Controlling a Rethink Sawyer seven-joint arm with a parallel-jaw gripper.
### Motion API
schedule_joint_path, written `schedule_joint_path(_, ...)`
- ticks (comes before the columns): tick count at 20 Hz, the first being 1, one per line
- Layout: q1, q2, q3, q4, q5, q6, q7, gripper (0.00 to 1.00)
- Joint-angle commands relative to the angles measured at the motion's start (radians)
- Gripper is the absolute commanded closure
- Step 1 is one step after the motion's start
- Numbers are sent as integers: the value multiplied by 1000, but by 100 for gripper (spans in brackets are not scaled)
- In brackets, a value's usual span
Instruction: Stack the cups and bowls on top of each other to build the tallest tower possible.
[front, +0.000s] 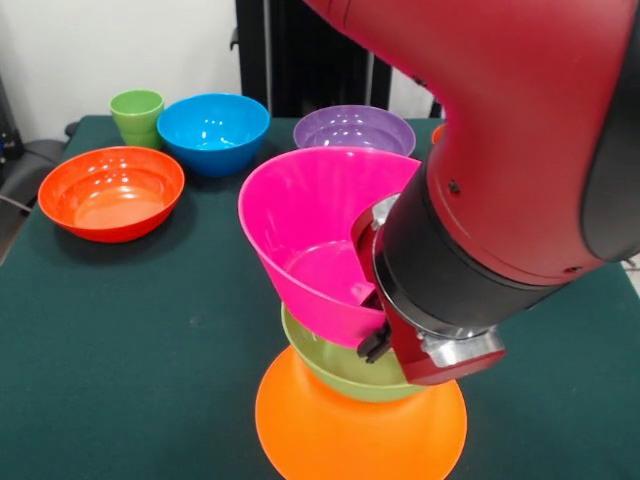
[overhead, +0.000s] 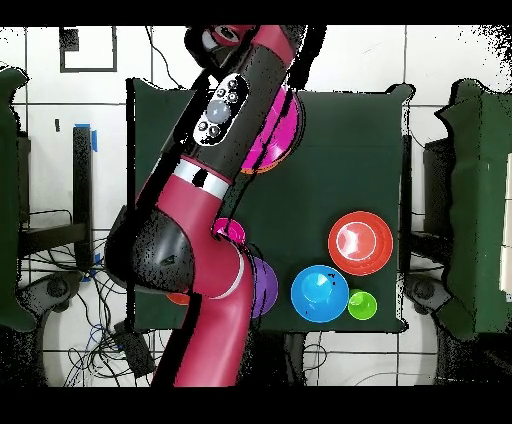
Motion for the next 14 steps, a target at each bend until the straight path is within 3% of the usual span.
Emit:
schedule_joint_path(1, 22, 0, 57, -31, -82, -34, 222, 100)
schedule_joint_path(14, 22, 4, 73, -49, -79, -75, 255, 100)
